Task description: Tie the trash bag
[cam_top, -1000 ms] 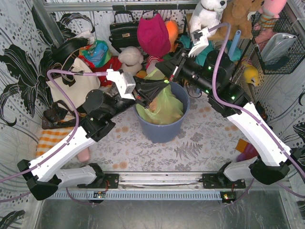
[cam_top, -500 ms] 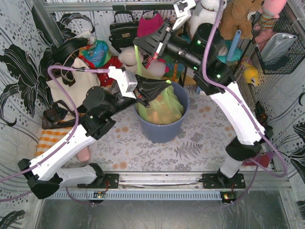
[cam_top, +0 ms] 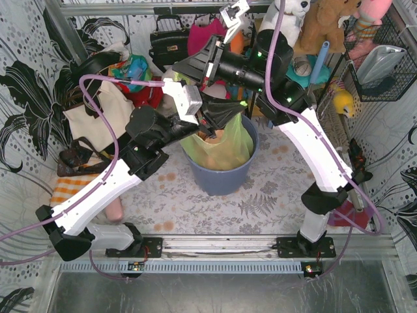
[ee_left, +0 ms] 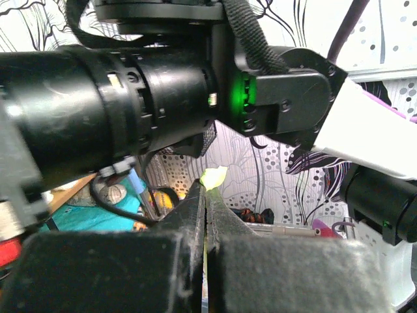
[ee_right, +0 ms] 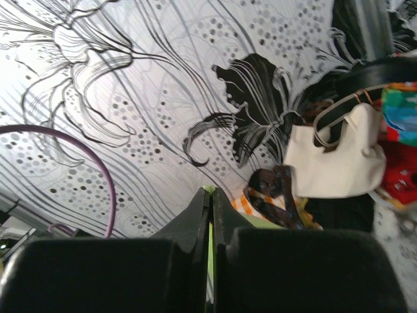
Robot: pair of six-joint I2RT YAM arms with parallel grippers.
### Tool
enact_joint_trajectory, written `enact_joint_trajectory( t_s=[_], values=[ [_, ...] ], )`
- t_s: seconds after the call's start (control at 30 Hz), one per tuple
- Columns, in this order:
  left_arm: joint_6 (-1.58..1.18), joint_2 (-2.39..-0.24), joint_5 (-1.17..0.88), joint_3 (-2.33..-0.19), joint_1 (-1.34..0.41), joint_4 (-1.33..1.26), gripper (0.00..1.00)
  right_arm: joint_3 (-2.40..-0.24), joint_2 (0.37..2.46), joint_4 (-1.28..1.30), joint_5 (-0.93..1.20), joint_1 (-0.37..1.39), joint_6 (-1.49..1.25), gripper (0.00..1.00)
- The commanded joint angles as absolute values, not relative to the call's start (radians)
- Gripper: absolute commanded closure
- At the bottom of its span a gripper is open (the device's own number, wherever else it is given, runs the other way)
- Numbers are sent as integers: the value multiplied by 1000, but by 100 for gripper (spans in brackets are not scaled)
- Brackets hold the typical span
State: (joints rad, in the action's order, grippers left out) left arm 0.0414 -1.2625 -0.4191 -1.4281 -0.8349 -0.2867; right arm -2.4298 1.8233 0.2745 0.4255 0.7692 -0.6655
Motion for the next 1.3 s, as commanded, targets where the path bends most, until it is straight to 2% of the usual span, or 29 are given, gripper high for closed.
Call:
enact_joint_trajectory(
  t_s=[0.0, 0.3, 0.67, 1.03, 1.27],
  values=[
    [41, -1225, -402, -1402, -831, -367, 100, -2340, 1703, 313, 309, 770, -602, 100],
    [63, -1175, -337, -1346, -831, -381, 100, -2190, 1590, 360, 124, 770, -540, 100],
    [82, -1083, -264, -1254, -831, -399, 100, -1821, 1355, 258, 4, 770, -585, 100],
    [92, -1069, -197, -1236, -831, -389, 100, -1542, 1148, 133, 33, 772, -643, 100],
    [94, -1080, -158, -1243, -831, -376, 100, -1471, 1076, 68, 126, 773, -687, 100]
  ],
)
